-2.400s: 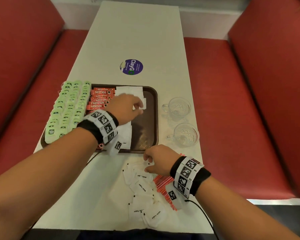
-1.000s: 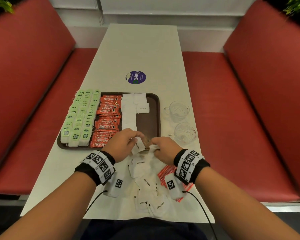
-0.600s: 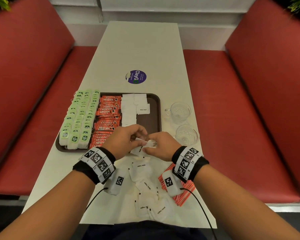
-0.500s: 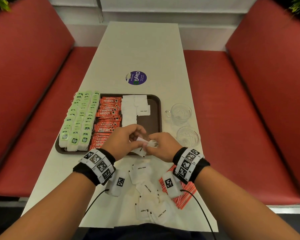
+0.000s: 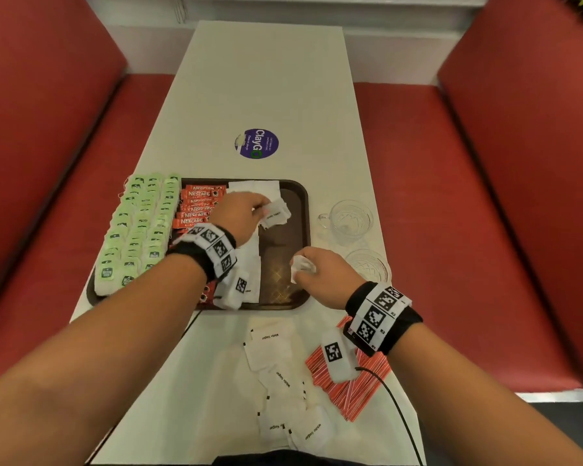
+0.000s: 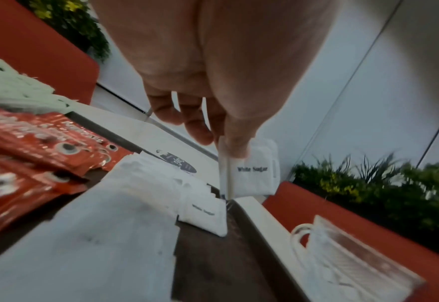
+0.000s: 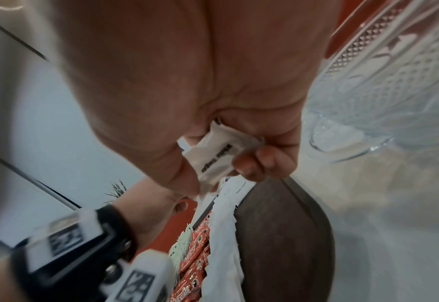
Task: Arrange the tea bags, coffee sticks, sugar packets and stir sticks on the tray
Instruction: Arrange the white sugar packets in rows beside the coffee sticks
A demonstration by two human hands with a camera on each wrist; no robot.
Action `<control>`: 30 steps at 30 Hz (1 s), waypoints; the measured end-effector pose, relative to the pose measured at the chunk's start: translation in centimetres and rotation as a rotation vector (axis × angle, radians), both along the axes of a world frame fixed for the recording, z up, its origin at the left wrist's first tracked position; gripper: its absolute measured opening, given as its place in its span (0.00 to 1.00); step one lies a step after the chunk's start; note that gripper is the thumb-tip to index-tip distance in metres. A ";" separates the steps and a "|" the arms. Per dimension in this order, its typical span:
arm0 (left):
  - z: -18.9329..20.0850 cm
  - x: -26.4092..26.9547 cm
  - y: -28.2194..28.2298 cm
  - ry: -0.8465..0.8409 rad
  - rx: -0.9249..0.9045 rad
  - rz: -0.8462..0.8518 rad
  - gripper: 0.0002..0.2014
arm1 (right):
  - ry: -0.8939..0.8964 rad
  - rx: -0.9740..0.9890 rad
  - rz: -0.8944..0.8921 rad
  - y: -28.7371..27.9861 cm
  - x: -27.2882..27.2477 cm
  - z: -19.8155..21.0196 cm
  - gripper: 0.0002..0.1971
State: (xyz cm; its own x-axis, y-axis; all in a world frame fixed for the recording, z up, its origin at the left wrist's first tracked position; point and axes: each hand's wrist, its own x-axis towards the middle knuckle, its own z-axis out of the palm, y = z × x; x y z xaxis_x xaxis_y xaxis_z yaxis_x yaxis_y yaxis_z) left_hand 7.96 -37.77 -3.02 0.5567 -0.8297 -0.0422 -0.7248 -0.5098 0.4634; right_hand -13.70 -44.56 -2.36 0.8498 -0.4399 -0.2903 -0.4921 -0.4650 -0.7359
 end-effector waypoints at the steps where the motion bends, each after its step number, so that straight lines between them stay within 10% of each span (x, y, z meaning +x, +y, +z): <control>1: -0.4 0.7 -1.0 -0.032 0.074 -0.025 0.11 | 0.005 0.016 0.005 -0.1 0.0 0.0 0.09; 7: -2.1 2.9 -4.6 -0.162 0.378 -0.147 0.12 | 0.009 0.035 0.018 -0.2 -0.2 0.3 0.10; 30: -3.2 1.2 -7.4 -0.199 0.382 -0.053 0.24 | -0.018 0.194 -0.101 -1.1 0.8 1.5 0.06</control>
